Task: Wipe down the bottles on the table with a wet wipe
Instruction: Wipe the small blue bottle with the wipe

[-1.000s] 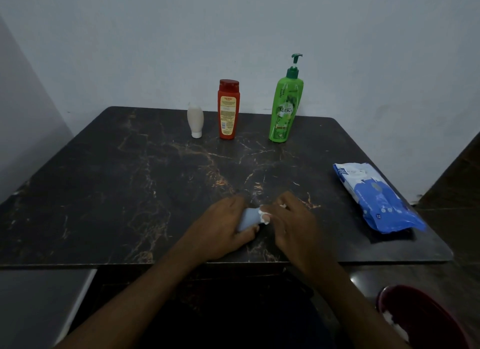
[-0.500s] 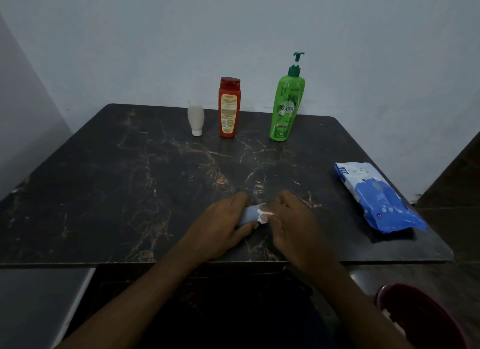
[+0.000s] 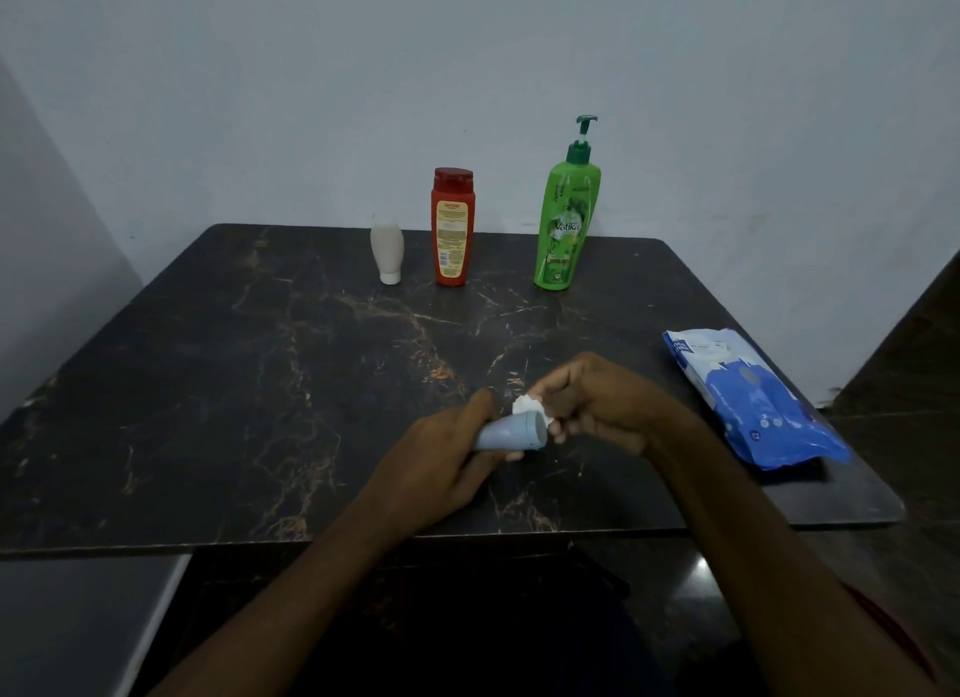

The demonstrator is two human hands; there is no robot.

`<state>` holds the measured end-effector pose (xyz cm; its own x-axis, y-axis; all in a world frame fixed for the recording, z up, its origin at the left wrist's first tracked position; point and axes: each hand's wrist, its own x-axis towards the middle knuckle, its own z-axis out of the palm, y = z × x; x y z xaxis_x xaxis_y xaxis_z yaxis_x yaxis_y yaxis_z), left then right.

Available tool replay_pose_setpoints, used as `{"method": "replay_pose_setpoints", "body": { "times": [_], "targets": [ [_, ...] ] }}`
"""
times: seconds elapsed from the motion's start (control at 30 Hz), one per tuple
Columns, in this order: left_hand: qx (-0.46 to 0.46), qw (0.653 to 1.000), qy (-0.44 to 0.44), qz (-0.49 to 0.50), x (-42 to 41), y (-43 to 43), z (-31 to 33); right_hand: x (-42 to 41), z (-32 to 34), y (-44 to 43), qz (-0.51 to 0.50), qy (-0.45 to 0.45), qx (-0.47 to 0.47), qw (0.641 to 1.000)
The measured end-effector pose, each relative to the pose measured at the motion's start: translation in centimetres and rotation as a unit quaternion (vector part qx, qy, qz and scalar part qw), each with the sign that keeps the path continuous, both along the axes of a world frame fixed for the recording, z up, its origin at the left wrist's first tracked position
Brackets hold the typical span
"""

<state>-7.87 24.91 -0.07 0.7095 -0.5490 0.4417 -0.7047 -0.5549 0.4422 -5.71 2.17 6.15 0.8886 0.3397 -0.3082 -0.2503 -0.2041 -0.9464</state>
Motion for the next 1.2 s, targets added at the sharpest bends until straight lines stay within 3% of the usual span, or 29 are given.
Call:
{"method": "replay_pose_setpoints", "body": {
  "times": [0.17,0.3,0.5,0.6,0.67,0.73,0.9,1.07,1.2],
  "targets": [
    [-0.053,0.998,0.019,-0.015,0.3,0.3,-0.2,-1.9,-1.8,0.8,-0.091,0.041,0.108,0.989],
    [-0.11,0.994,0.025,-0.007,0.6,0.4,0.0,-3.8,-2.1,1.1,-0.081,0.029,0.074,0.993],
    [-0.133,0.99,0.032,-0.018,0.8,0.2,-0.1,-5.2,-0.3,0.2,-0.159,-0.152,0.083,0.972],
    [-0.126,0.991,0.039,-0.027,1.1,0.4,-0.4,-5.1,0.4,0.3,-0.08,-0.278,-0.048,0.956],
    [-0.13,0.99,0.032,-0.035,1.1,0.4,-0.4,-4.8,0.4,0.6,-0.039,-0.365,-0.173,0.914],
    [-0.132,0.99,0.031,-0.035,1.1,0.5,-0.3,-4.2,0.6,0.7,-0.037,-0.411,-0.223,0.883],
    [-0.136,0.989,0.045,-0.039,1.2,0.4,-0.3,-4.1,1.2,0.0,0.035,-0.398,-0.252,0.882],
    [-0.138,0.988,0.058,-0.04,1.1,0.6,-0.3,-3.1,1.1,0.4,0.003,-0.428,-0.237,0.872],
    [-0.133,0.988,0.058,-0.047,1.2,0.5,-0.1,-3.4,1.4,0.2,0.035,-0.384,-0.213,0.898]
  ]
}}
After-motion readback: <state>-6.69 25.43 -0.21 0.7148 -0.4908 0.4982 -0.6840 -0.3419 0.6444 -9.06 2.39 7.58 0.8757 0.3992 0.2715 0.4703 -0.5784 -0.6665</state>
